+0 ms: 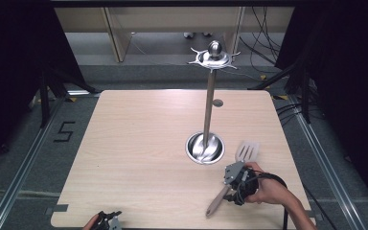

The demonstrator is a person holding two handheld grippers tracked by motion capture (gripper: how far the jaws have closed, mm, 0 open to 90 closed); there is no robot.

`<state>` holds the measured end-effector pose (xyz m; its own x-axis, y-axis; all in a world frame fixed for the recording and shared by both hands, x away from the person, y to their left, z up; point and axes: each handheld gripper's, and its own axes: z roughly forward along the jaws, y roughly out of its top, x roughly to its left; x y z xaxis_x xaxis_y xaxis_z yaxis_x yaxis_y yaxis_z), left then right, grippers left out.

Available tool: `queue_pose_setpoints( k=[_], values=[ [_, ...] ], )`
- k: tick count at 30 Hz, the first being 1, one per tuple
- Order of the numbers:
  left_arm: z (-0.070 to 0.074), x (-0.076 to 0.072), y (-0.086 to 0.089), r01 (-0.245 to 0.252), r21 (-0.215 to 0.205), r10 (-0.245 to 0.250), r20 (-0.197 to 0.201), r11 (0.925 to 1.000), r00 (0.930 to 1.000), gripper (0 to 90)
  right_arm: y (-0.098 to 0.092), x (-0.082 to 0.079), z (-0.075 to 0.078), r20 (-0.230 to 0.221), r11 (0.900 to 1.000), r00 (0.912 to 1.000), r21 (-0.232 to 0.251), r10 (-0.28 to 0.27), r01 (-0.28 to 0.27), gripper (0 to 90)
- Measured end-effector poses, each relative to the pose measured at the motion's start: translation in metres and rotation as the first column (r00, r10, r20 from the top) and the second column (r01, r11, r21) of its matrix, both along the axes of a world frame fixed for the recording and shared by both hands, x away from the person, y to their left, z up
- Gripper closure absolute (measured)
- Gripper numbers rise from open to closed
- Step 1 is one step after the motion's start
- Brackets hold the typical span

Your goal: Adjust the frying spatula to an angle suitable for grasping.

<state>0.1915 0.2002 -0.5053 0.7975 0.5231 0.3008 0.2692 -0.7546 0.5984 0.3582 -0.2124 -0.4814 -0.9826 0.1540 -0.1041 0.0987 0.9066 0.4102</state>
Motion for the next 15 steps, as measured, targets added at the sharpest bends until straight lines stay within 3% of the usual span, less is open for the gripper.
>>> queue_pose_setpoints(
  k=[3,4,6,8,10,15],
  values=[
    [0.0004,-0.0001,0.0001,0.002,0.0,-0.002,0.0,1.0,1.0,15.5,-0.0003,0.0001,-0.0018,-0.01,1.0,1.0,-0.02,-0.001,0.001,29.0],
    [0.0004,-0.0001,0.0,0.001,0.002,-0.001,0.001,1.0,1.0,15.5,0.0007,0.0019,-0.0037,-0.001,0.999,0.9996,-0.017,0.03,-0.03,28.4],
    [0.0003,-0.0002,-0.0001,0.001,0.001,-0.001,0.0,1.0,1.0,15.5,0.0013,0.001,-0.0039,-0.019,1.0,0.9998,-0.031,0.001,-0.001,28.4],
    [0.0004,-0.0001,0.0,0.001,0.001,-0.001,0.001,1.0,1.0,15.5,0.0023,0.0043,-0.0058,-0.008,0.999,0.9992,-0.023,0.04,-0.04,28.4],
    [0.0004,-0.0001,0.0,0.001,0.001,-0.001,0.001,1.0,1.0,15.5,0.0023,0.0046,-0.006,-0.028,1.0,0.9994,-0.022,0.02,-0.021,28.9],
    [0.0005,-0.0001,0.0001,0.002,0.0,-0.002,0.0,1.0,1.0,15.5,0.0048,0.0056,-0.0037,-0.031,0.998,0.9994,-0.054,0.013,-0.015,32.3]
  ],
)
